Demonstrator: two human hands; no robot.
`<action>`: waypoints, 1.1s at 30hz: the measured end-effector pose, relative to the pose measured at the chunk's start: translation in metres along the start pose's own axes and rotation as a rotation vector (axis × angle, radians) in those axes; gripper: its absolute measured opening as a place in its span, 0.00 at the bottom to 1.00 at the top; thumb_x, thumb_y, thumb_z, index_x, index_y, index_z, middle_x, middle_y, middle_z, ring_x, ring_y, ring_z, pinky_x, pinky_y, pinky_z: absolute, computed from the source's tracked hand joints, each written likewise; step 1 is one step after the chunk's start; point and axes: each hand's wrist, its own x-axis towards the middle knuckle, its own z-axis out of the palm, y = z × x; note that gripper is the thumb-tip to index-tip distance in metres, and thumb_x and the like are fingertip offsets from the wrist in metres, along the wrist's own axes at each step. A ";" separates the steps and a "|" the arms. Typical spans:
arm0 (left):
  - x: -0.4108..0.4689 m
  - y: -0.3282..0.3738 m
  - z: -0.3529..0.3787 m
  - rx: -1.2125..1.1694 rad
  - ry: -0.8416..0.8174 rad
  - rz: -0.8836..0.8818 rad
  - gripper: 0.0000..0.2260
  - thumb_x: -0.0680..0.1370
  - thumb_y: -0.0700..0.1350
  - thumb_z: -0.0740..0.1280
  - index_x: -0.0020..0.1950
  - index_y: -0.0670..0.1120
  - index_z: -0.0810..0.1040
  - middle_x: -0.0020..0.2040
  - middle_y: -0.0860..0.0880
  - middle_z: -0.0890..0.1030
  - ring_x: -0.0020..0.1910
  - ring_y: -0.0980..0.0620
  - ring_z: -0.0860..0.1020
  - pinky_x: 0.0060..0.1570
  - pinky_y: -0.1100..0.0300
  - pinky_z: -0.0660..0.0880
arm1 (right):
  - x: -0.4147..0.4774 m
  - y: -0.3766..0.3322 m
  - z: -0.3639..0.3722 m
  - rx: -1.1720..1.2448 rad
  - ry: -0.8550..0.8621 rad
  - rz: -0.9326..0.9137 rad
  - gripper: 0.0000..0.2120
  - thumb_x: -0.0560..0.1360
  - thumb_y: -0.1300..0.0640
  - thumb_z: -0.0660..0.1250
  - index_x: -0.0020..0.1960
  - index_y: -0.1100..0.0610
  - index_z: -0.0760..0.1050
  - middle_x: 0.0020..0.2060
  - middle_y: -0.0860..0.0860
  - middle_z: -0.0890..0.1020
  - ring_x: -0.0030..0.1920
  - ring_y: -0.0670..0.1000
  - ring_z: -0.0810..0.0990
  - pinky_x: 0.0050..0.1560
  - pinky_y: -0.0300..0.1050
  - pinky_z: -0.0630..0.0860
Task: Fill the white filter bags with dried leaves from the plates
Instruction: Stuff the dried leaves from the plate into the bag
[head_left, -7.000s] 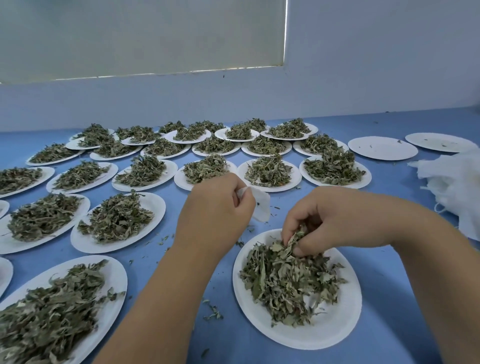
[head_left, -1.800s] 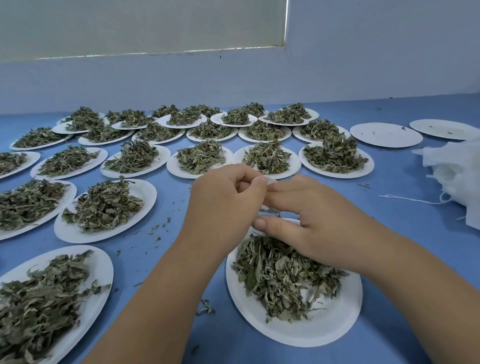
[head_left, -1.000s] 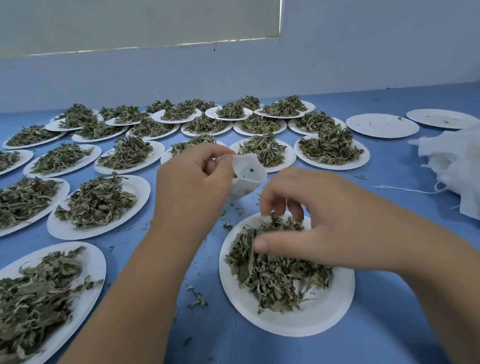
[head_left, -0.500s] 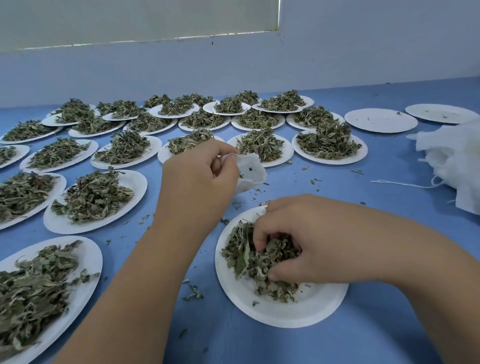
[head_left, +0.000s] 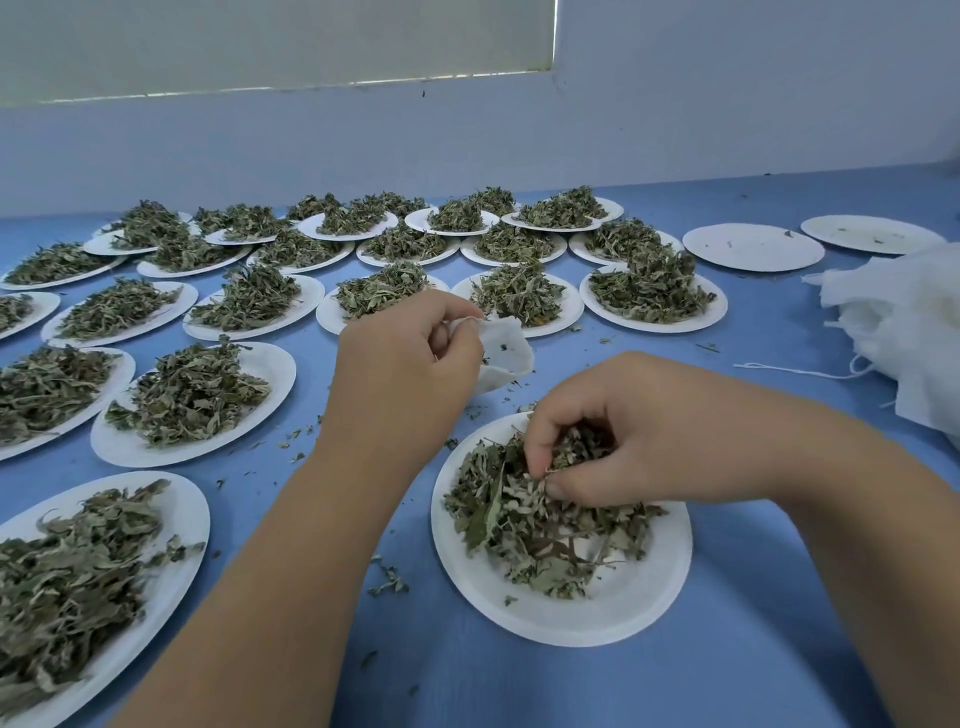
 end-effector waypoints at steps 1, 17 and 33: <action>0.000 0.000 0.001 -0.002 -0.002 0.003 0.11 0.76 0.37 0.65 0.42 0.53 0.81 0.28 0.42 0.72 0.27 0.57 0.67 0.28 0.72 0.64 | 0.000 0.001 -0.002 0.038 0.008 -0.012 0.04 0.70 0.51 0.72 0.43 0.42 0.80 0.39 0.40 0.82 0.34 0.43 0.77 0.39 0.42 0.77; -0.003 0.003 0.007 -0.042 -0.110 0.010 0.08 0.77 0.39 0.66 0.42 0.49 0.82 0.27 0.41 0.70 0.25 0.56 0.63 0.27 0.69 0.62 | 0.015 0.013 0.000 0.096 0.658 -0.060 0.07 0.69 0.57 0.73 0.39 0.45 0.80 0.33 0.41 0.82 0.32 0.46 0.77 0.33 0.36 0.72; -0.005 0.008 0.013 -0.114 -0.132 -0.066 0.09 0.76 0.39 0.67 0.42 0.52 0.83 0.29 0.40 0.73 0.25 0.56 0.67 0.26 0.71 0.64 | 0.022 0.003 0.014 -0.116 0.695 -0.007 0.13 0.67 0.49 0.76 0.48 0.46 0.76 0.38 0.36 0.77 0.39 0.33 0.74 0.40 0.26 0.68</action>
